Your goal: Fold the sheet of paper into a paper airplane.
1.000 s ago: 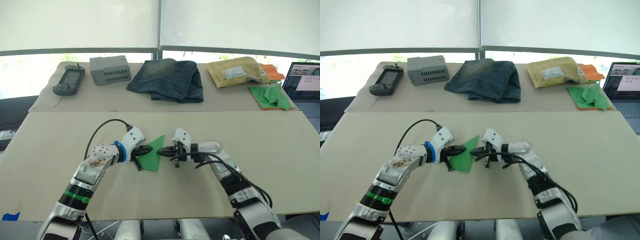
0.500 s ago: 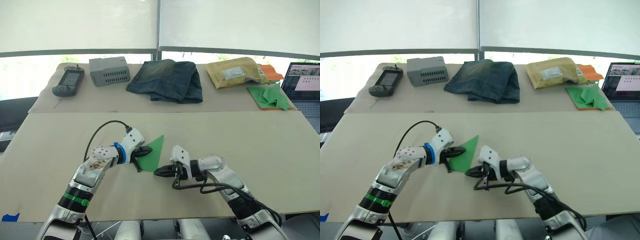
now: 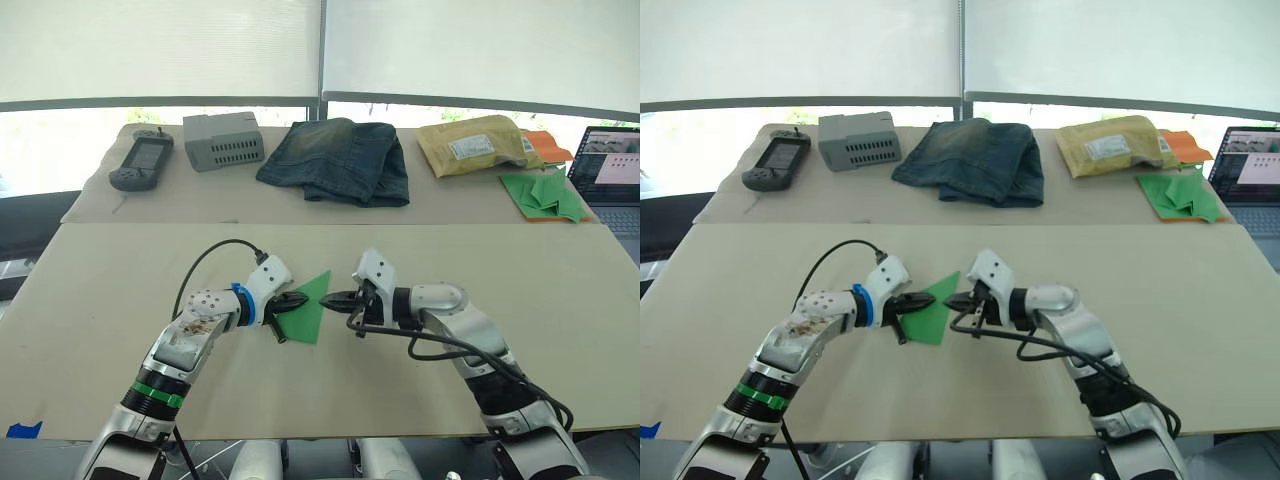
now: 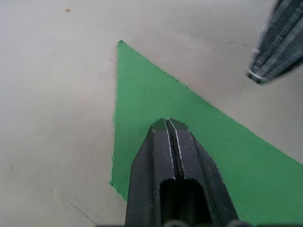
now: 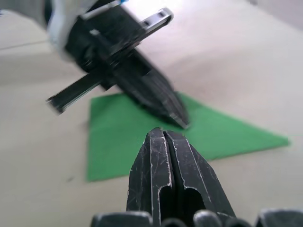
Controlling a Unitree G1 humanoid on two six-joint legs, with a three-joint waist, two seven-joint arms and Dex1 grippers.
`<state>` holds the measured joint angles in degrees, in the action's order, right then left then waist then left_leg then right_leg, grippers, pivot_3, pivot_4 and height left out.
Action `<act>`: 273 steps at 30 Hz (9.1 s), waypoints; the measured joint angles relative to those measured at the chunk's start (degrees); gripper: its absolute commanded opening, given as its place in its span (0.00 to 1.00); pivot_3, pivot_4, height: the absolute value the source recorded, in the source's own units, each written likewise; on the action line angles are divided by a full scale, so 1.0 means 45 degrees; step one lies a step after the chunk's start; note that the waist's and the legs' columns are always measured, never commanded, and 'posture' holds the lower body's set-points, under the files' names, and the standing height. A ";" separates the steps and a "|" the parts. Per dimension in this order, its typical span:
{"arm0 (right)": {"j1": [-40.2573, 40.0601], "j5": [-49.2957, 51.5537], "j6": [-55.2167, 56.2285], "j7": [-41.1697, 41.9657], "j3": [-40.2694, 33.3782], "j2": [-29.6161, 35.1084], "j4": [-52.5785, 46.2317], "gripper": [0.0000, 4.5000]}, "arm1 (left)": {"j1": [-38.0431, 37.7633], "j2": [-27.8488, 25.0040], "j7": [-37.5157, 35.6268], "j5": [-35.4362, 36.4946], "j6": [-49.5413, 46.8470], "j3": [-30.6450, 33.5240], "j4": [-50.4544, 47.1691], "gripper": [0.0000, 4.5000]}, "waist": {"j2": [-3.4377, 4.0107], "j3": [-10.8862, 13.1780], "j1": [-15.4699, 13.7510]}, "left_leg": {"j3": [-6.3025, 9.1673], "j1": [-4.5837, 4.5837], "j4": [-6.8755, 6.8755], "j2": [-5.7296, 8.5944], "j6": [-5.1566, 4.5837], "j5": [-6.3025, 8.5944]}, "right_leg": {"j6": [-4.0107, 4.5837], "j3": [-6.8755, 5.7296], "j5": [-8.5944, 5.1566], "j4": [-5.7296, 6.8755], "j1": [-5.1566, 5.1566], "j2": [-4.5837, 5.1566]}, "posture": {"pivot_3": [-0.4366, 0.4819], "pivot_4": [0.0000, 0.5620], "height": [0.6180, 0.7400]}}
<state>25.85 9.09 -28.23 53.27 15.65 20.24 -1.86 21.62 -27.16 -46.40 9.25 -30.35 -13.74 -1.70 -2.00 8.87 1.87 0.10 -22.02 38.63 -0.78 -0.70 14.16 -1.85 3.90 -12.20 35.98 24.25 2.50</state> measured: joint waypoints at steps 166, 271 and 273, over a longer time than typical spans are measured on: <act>-0.0510 -0.1888 -0.1873 -0.3852 -0.0117 0.2257 -0.3067 0.00 | 0.4954 0.7472 2.0325 1.4014 -1.3549 1.4417 0.2368 0.01 | -0.0119 0.0129 -0.0188 | 0.0104 -0.0211 0.0068 0.0139 0.0070 -0.0040 | 0.0015 0.0033 0.0191 0.0040 0.0214 0.0158 | 0.48 0.27 0.91; -0.0249 -0.2195 1.2368 0.0219 -0.1064 0.5847 -0.0321 0.81 | 0.1843 -0.1572 -0.2155 0.4748 -0.1644 0.2484 0.1016 0.59 | -0.0104 0.0144 -0.0187 | 0.0022 -0.0191 0.0051 0.0156 0.0098 -0.0115 | 0.0051 -0.0026 0.0133 0.0055 0.0169 0.0140 | 0.48 0.27 0.91; -0.0596 -0.1826 1.1047 -0.0222 -0.1575 0.5660 -0.0860 0.81 | 0.2245 -0.1230 -0.2186 0.4263 -0.1387 0.2035 0.1520 0.44 | -0.0105 0.0143 -0.0231 | 0.0025 -0.0190 0.0051 0.0157 0.0096 -0.0115 | 0.0052 -0.0025 0.0134 0.0054 0.0164 0.0138 | 0.48 0.27 0.91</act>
<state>23.17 0.87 21.48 52.27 8.56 45.71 -5.73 31.73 -32.69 -56.23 28.44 -36.59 -4.58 5.14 -2.47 9.51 0.83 0.22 -22.87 38.86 -0.07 -0.27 13.64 -1.62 3.79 -11.60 36.22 24.99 3.12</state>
